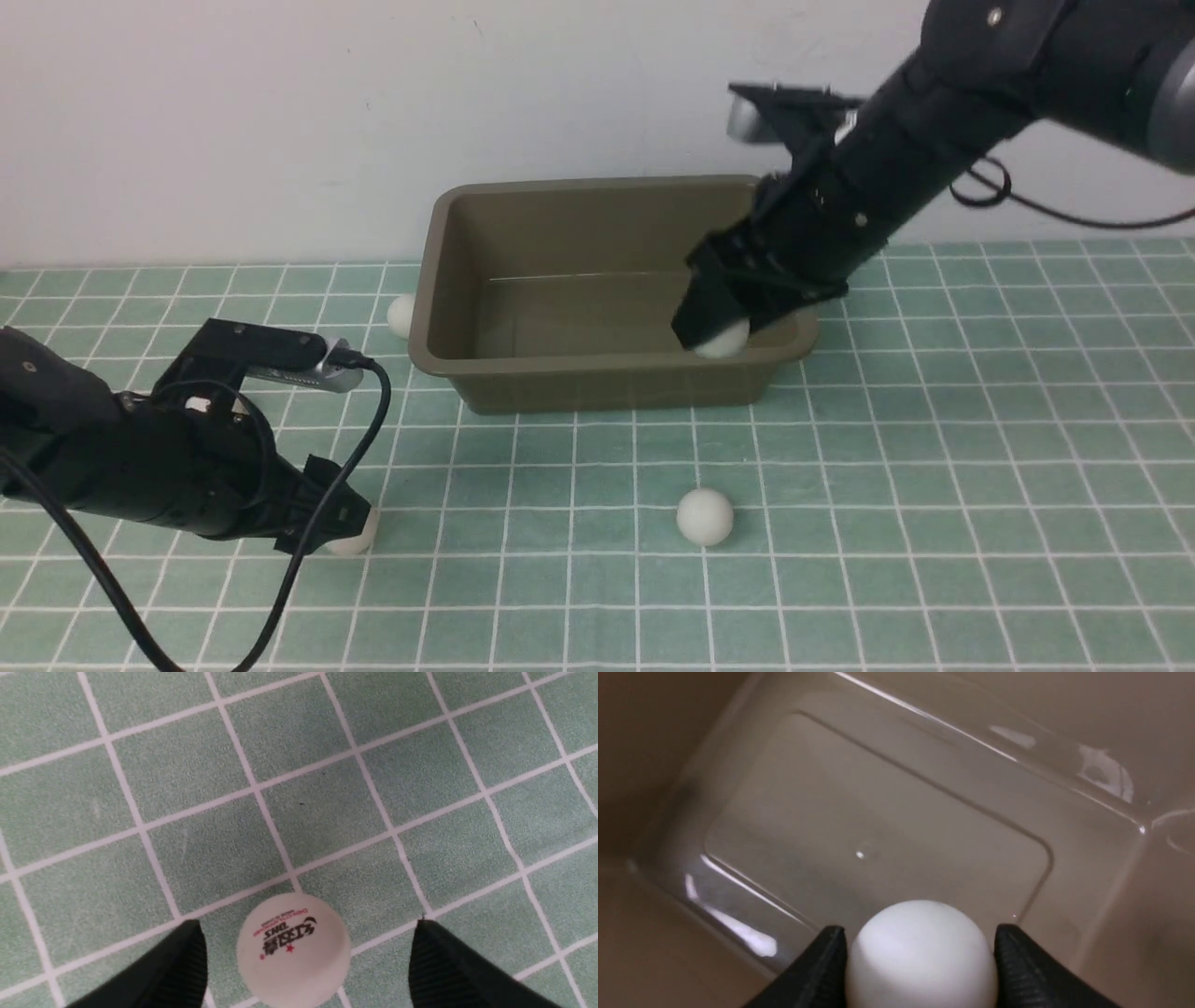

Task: Put the table tennis balls in the box on the green coffee tablecloth.
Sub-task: 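Release the ping pong ball into the bin and lift the gripper away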

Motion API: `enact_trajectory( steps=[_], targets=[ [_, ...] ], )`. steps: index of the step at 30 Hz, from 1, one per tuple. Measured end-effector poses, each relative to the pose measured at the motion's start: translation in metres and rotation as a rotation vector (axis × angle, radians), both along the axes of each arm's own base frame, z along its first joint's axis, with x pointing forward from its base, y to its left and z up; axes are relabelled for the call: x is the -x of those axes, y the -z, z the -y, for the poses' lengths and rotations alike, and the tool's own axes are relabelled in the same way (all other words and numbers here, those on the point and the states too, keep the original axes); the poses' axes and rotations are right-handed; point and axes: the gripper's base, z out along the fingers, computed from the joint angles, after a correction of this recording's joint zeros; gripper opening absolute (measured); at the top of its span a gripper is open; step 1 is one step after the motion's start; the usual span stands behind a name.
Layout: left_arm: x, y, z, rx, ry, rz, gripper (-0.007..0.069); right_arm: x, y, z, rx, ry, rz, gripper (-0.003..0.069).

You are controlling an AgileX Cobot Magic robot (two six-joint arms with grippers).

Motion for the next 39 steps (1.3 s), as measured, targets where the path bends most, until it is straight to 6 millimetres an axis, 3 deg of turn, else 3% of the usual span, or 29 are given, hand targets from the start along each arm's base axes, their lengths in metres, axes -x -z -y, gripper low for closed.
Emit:
enact_trajectory(
  steps=[5,10,14,22,26,31,39],
  targets=[
    [-0.002,0.011,0.000,0.001,0.000,-0.038,0.0521,-0.002,0.009,0.000,0.015,0.002,-0.013,0.0367],
    [-0.003,0.027,0.000,0.001,0.006,-0.093,0.0521,-0.002,0.009,0.000,0.018,0.002,-0.012,0.0444],
    [-0.005,0.028,0.001,0.012,0.002,-0.075,0.0521,-0.002,0.009,0.000,0.020,0.002,-0.011,0.0486],
    [-0.008,0.028,0.002,0.024,0.003,-0.051,0.0493,-0.001,0.007,0.001,0.026,-0.004,-0.019,0.0491],
    [-0.009,0.035,0.002,0.032,-0.007,-0.076,0.0353,0.004,-0.022,0.001,0.028,-0.032,-0.031,0.0491],
    [-0.008,0.029,0.003,0.045,-0.009,-0.064,0.0352,0.012,-0.073,0.004,0.015,-0.046,0.010,0.0492],
    [0.009,-0.032,0.010,0.131,0.013,0.062,0.0352,0.025,-0.109,0.011,-0.020,0.018,0.043,0.0492]
  ],
)
